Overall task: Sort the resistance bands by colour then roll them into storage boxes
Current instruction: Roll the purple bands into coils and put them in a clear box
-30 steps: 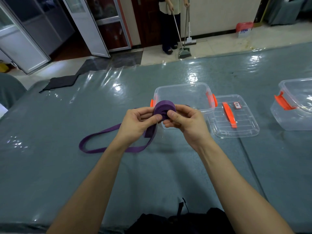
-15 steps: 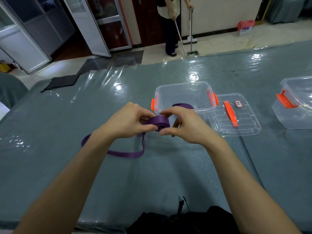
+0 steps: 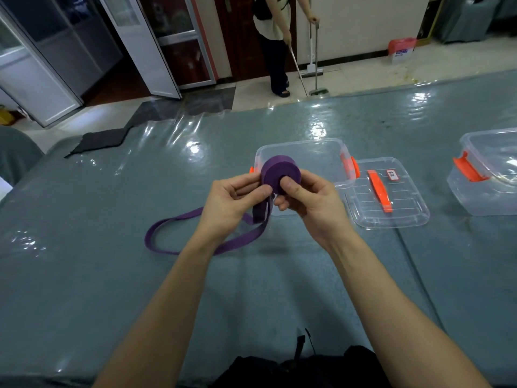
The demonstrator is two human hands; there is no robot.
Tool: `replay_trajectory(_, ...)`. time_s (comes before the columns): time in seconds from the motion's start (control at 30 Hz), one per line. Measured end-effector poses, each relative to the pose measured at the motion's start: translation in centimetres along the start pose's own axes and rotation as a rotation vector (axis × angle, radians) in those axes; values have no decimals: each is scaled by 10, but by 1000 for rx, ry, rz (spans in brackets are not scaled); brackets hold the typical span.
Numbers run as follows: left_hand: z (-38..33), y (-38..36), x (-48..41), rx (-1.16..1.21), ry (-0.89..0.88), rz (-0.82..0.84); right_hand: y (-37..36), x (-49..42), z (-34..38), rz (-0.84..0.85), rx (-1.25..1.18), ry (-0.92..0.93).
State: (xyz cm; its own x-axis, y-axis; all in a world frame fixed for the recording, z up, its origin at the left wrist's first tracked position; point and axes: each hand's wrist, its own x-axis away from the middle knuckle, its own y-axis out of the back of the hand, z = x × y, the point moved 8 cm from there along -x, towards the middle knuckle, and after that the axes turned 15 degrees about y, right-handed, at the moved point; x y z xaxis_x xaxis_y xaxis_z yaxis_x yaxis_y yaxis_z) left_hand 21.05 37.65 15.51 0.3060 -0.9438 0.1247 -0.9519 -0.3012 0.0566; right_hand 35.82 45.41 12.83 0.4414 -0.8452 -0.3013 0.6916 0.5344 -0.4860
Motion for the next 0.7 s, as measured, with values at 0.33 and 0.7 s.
replay_trajectory(0.33,1,18,4,-216,4,-57,2,0,1,205,408,-10)
replay_trajectory(0.7,-40,-14,-1,-1133,-165,105,4,3,5,398,841,52)
